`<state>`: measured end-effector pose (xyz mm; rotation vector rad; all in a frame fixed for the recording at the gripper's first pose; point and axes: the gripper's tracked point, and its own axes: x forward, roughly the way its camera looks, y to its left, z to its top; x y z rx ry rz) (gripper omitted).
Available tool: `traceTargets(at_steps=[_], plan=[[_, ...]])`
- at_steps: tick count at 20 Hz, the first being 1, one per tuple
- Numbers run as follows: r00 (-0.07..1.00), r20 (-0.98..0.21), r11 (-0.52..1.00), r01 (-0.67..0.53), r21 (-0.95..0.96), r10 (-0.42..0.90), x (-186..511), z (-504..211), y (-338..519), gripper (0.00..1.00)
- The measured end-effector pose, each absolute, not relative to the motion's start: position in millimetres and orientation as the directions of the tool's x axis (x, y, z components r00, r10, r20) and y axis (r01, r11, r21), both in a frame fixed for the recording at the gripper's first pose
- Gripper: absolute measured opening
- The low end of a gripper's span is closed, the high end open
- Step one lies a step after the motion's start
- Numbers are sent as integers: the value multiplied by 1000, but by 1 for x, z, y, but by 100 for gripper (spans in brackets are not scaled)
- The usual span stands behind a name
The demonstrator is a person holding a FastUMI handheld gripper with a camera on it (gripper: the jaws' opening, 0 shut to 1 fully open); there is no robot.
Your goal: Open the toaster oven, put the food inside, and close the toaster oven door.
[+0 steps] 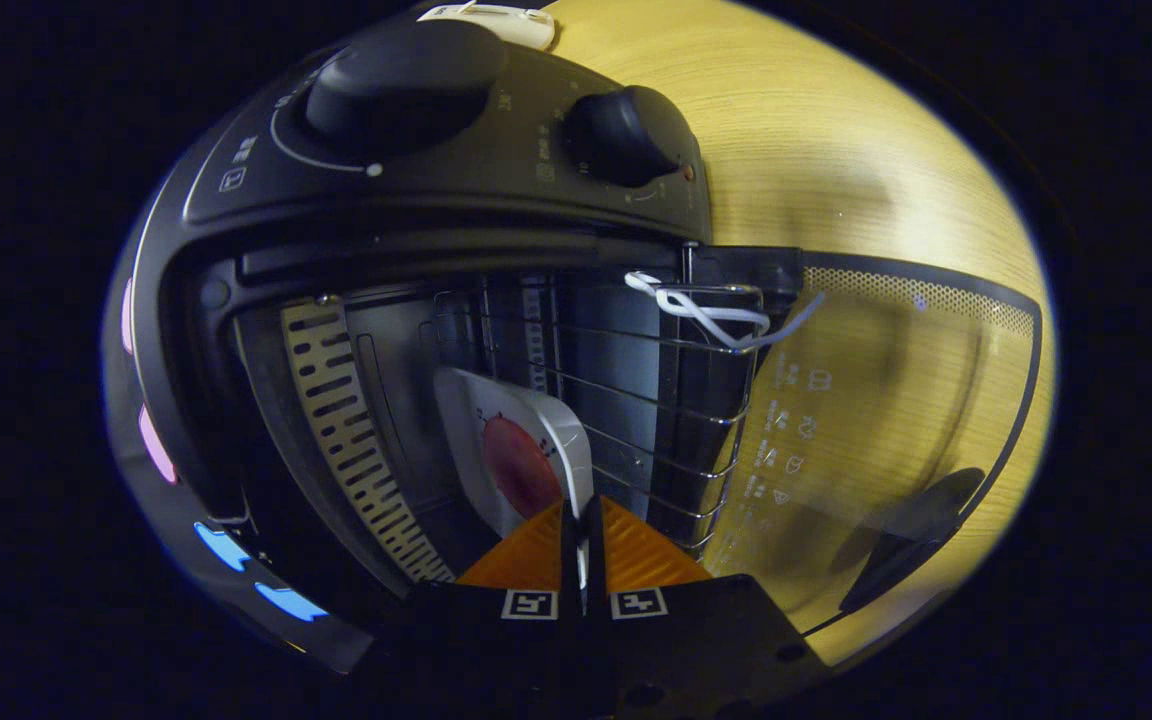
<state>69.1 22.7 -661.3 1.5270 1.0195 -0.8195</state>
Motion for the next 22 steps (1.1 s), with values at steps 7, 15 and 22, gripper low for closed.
traceTargets(at_steps=[7, 15, 22], plan=[[417, -882, -51, 908, 416, 218, 62, -646, 24, 24], [415, -858, 122, 876, 467, 302, 15, -589, 33, 99], [384, -892, 726, 538, 427, 240, -58, -546, -1, 99]])
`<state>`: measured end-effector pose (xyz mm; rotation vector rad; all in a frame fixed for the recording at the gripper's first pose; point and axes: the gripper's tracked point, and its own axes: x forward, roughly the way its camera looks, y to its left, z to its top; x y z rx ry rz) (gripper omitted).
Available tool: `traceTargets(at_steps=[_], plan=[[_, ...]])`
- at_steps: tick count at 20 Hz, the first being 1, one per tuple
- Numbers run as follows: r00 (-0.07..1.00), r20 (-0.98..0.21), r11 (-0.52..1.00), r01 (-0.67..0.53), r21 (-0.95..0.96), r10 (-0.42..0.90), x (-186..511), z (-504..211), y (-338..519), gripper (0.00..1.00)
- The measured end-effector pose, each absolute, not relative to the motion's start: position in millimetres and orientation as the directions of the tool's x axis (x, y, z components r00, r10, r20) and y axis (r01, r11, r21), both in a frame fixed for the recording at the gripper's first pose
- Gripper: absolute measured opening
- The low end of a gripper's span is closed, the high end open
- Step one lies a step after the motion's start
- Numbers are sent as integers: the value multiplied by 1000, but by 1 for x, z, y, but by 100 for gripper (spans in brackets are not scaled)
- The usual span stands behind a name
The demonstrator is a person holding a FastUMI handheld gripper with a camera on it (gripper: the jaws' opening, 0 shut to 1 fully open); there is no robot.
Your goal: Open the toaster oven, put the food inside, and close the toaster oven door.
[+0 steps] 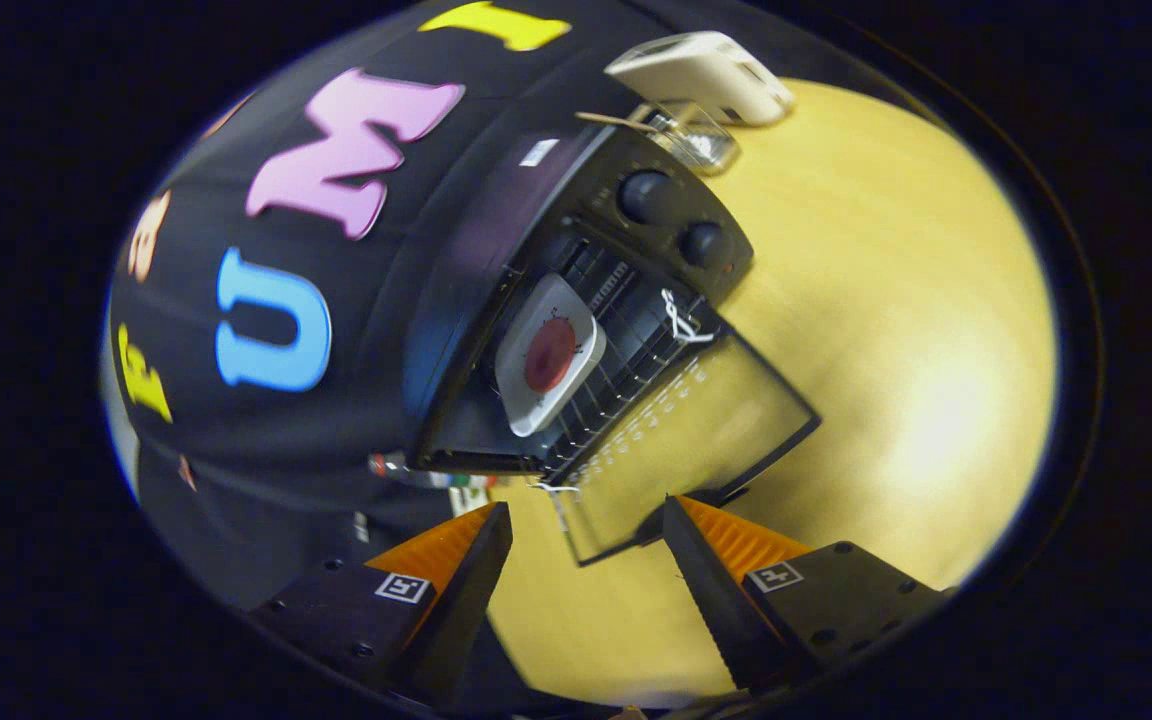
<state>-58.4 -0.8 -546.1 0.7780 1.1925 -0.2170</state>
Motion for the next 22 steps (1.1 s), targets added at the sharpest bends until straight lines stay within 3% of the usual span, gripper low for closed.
traceTargets(at_steps=[3, 10, 15, 22], plan=[[333, -925, 888, 347, 301, 183, -90, -560, -2, 99], [303, -950, 996, 36, 87, 72, -130, -605, 12, 99], [253, -967, 999, 21, -33, -37, -135, -637, 11, 99], [292, -947, 984, -78, -162, -133, -118, -655, 15, 100]])
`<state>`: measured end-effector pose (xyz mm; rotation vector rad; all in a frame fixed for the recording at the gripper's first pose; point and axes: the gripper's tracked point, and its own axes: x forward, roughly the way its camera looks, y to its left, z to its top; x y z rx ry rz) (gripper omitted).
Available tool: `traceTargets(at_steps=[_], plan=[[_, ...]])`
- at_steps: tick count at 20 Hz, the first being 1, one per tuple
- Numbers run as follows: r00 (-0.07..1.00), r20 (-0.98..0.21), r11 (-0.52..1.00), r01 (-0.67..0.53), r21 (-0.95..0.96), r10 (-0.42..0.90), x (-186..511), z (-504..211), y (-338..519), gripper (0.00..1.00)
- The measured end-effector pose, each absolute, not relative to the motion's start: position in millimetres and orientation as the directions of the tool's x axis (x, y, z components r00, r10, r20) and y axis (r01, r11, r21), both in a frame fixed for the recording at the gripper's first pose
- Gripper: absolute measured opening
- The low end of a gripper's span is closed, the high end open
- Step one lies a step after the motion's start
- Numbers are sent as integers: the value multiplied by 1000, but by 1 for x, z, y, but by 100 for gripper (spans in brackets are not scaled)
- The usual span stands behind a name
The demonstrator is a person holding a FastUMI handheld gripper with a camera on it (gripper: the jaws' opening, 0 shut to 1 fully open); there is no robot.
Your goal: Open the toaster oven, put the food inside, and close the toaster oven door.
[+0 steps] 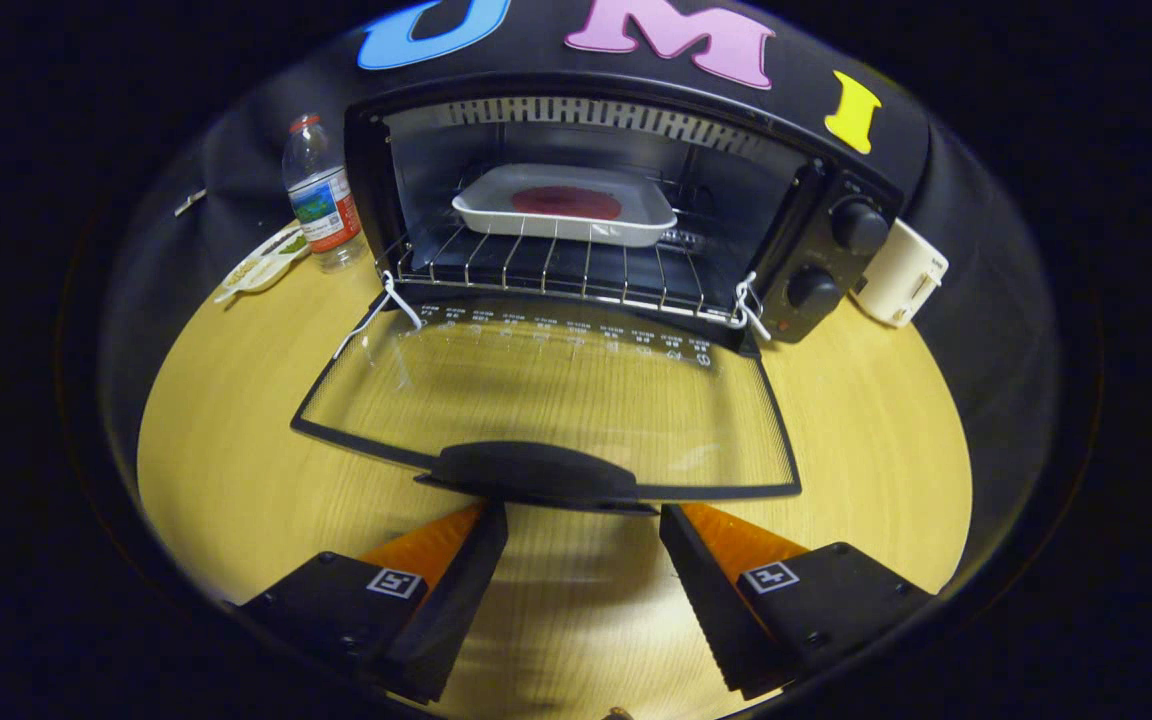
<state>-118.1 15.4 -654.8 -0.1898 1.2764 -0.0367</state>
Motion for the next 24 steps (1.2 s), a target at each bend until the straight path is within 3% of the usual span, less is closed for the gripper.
traceTargets(at_steps=[8, 15, 24], plan=[[373, -923, 982, -117, -146, -93, -103, -614, 20, 98], [491, -864, 991, -3, -130, -112, -86, -582, 23, 99], [547, -834, 996, -12, -93, -71, -78, -555, 35, 100]])
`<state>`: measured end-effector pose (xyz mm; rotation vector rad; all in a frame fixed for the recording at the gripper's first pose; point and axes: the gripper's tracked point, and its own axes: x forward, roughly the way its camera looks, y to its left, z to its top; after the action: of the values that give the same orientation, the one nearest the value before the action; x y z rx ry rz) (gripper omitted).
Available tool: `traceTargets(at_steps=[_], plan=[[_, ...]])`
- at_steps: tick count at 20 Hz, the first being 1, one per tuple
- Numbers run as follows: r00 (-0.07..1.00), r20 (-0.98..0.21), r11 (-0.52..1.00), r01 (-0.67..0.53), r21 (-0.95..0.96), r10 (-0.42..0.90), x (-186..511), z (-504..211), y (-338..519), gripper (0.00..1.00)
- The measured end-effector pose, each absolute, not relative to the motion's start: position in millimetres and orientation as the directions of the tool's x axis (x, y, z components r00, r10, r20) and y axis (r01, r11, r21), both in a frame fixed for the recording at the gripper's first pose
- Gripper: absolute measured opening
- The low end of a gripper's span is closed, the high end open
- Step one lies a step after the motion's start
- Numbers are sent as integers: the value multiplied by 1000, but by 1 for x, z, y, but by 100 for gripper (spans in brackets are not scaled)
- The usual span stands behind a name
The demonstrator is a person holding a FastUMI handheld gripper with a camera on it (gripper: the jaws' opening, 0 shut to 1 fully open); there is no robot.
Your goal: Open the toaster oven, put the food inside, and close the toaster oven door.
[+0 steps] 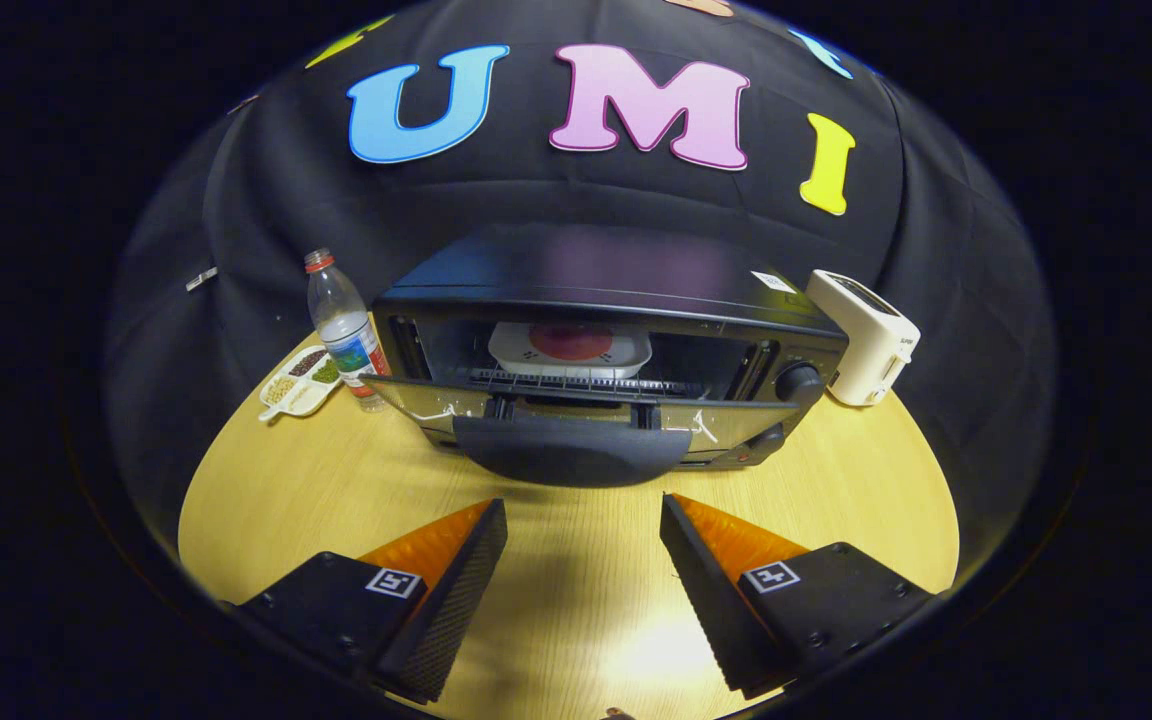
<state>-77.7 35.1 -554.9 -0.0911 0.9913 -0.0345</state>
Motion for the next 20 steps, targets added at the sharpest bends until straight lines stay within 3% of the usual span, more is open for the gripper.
traceTargets(at_steps=[7, 11, 20], plan=[[662, -742, 990, -5, -144, -104, -77, -463, 2, 99], [788, -610, 985, -28, -170, -83, -39, -356, -19, 99], [948, -319, 999, -12, -50, -5, 51, -119, -25, 98]])
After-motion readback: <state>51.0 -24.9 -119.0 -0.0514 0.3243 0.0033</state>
